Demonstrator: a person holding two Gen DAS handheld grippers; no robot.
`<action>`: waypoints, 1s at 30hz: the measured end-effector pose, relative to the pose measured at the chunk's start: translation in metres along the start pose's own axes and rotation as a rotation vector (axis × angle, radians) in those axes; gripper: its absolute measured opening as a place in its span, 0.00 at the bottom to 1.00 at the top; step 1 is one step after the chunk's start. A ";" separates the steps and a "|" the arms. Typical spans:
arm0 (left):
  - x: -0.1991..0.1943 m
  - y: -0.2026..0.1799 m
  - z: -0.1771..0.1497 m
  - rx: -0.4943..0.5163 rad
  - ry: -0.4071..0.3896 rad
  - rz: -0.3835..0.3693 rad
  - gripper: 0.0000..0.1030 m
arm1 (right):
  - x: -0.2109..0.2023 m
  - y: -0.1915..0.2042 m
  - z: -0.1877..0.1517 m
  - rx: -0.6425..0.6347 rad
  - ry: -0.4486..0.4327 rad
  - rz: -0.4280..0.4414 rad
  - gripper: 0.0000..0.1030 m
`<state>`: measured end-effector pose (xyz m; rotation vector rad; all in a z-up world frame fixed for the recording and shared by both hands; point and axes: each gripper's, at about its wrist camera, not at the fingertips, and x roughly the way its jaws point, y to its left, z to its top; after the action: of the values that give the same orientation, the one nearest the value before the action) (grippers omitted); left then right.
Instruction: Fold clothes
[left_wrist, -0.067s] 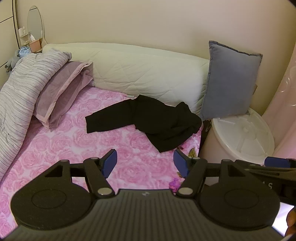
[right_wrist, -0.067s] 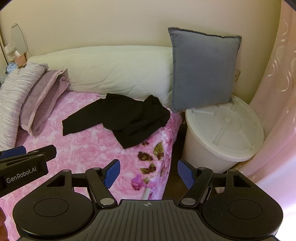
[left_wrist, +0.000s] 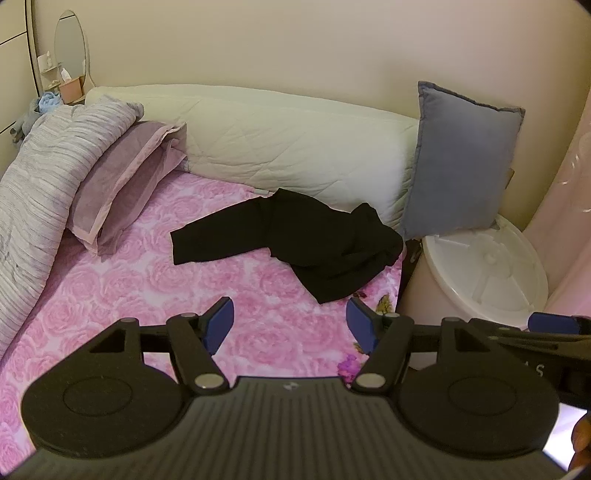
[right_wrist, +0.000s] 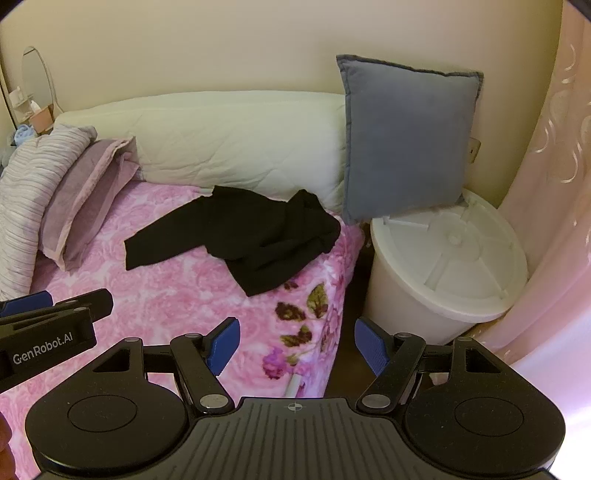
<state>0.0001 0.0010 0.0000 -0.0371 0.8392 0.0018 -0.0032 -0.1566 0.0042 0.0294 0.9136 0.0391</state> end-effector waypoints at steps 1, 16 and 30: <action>0.000 0.000 0.000 -0.002 0.002 -0.001 0.62 | 0.000 -0.001 0.000 0.000 0.000 -0.002 0.70; -0.014 0.021 -0.011 -0.044 -0.021 -0.022 0.62 | -0.014 0.010 -0.007 -0.020 -0.013 -0.019 0.70; -0.027 0.036 -0.022 -0.063 -0.037 -0.013 0.62 | -0.027 0.019 -0.009 -0.045 -0.027 -0.003 0.70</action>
<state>-0.0346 0.0366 0.0039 -0.1018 0.8021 0.0168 -0.0273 -0.1383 0.0206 -0.0137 0.8854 0.0563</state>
